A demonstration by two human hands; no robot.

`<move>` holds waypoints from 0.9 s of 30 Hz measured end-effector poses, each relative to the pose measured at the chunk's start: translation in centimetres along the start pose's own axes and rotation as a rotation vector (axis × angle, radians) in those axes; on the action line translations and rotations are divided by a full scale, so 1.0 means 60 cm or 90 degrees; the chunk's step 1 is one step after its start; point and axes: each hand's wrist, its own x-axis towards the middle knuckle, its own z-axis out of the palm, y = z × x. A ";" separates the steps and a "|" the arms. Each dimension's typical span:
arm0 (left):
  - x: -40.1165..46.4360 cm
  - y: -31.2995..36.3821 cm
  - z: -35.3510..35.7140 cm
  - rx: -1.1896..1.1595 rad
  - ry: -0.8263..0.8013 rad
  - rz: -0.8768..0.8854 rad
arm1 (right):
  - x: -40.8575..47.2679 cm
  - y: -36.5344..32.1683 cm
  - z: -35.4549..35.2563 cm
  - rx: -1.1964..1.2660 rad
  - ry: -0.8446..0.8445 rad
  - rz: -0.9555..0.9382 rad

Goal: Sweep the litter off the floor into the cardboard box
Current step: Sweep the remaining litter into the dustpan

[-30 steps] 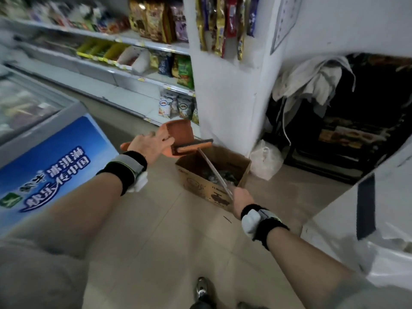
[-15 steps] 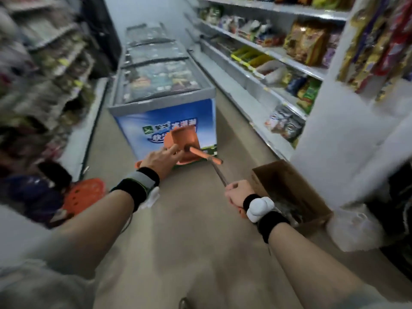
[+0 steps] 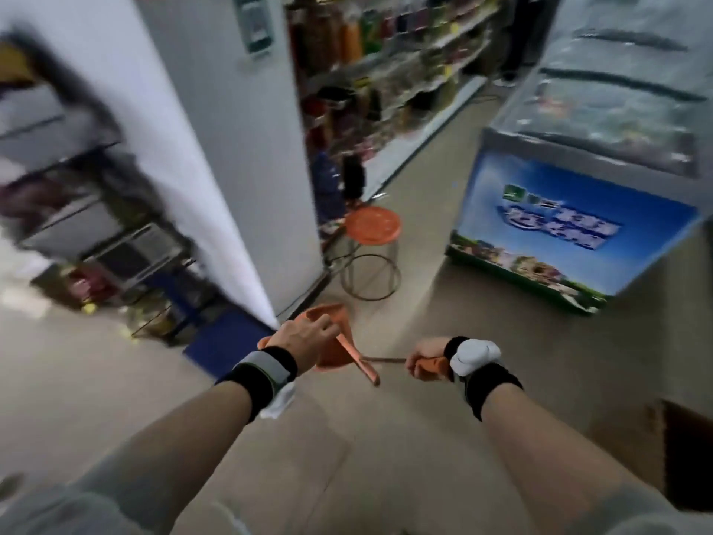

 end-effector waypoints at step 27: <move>-0.939 -0.190 0.425 -0.403 -0.066 -0.995 | -0.010 -0.179 1.034 -0.687 -0.228 -0.145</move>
